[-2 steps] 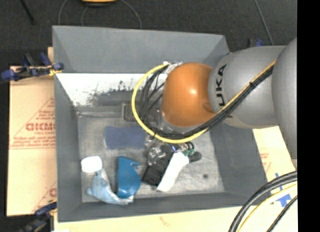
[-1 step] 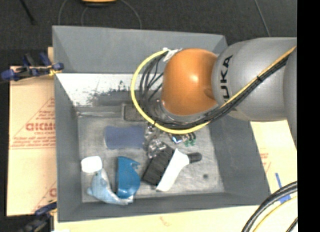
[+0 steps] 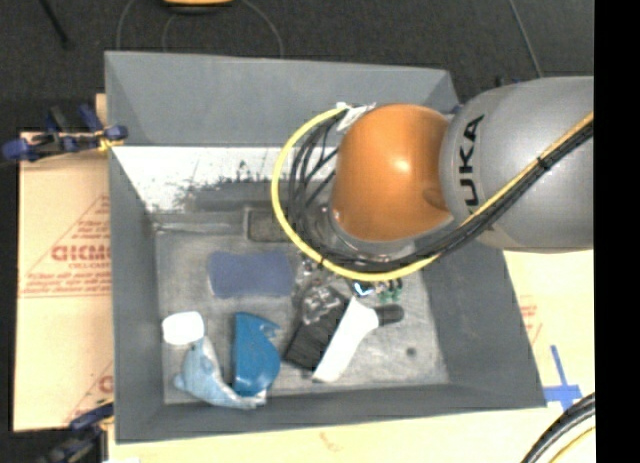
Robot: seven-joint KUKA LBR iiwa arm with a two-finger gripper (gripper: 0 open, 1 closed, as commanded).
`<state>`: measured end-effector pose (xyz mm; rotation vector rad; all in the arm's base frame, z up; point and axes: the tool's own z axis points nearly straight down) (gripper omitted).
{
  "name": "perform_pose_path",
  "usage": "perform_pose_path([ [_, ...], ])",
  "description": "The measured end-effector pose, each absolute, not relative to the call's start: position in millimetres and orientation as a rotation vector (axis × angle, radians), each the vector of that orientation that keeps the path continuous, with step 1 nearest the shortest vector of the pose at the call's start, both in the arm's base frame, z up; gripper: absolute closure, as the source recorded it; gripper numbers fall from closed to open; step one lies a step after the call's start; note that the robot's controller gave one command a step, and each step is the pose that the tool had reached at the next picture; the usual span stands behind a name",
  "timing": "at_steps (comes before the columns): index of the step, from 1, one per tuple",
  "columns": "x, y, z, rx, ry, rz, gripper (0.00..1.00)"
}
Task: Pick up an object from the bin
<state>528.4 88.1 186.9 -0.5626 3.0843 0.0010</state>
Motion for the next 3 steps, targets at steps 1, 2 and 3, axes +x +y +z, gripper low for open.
perform_pose_path([
  [1,550.8,116,179,-0.603,3.079,0.0,0.0],
  [2,550.8,116,179,-0.601,3.08,0.001,0.0],
  [3,554.1,119,165,-0.682,3.056,-0.002,0.0],
])
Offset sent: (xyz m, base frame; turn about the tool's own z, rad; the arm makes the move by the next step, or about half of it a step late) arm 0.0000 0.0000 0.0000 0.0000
